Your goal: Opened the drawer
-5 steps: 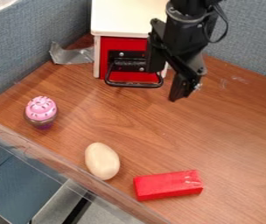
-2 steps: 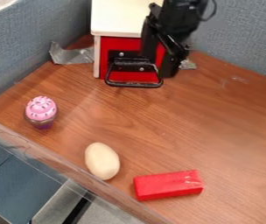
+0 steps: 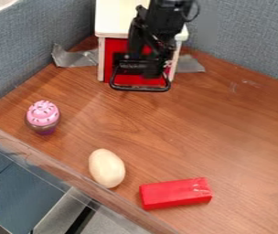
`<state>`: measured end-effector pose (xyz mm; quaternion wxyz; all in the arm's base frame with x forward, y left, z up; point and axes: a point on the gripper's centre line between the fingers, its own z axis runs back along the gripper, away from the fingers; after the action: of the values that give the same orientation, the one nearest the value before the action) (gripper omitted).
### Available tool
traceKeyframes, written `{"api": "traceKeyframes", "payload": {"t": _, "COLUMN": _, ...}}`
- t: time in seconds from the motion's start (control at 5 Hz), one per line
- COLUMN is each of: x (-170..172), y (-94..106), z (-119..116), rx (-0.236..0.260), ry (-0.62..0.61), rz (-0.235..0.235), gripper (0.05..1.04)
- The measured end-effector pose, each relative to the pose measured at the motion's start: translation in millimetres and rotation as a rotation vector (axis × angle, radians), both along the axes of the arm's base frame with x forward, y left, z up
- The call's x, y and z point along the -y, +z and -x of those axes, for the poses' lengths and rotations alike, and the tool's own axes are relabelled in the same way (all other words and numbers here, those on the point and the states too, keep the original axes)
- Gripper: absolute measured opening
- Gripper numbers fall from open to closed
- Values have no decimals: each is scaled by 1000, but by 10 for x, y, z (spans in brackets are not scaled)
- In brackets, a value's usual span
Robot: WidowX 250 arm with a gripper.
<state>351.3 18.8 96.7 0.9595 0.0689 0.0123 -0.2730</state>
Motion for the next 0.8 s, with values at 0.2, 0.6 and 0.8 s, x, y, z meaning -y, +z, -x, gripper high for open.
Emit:
{"api": "traceKeyframes", "payload": {"t": 0.2, "x": -80, "y": -109, "z": 26, "rx": 8, "ry": -14, "rz": 10, "gripper": 999}}
{"api": "traceKeyframes", "payload": {"t": 0.6, "x": -137, "y": -410, "z": 157, "rx": 15, "ry": -99, "rz": 101, "gripper": 999}}
{"api": "traceKeyframes", "payload": {"t": 0.8, "x": -163, "y": -464, "z": 173, "rx": 52, "ry": -173, "rz": 147, "gripper": 999}}
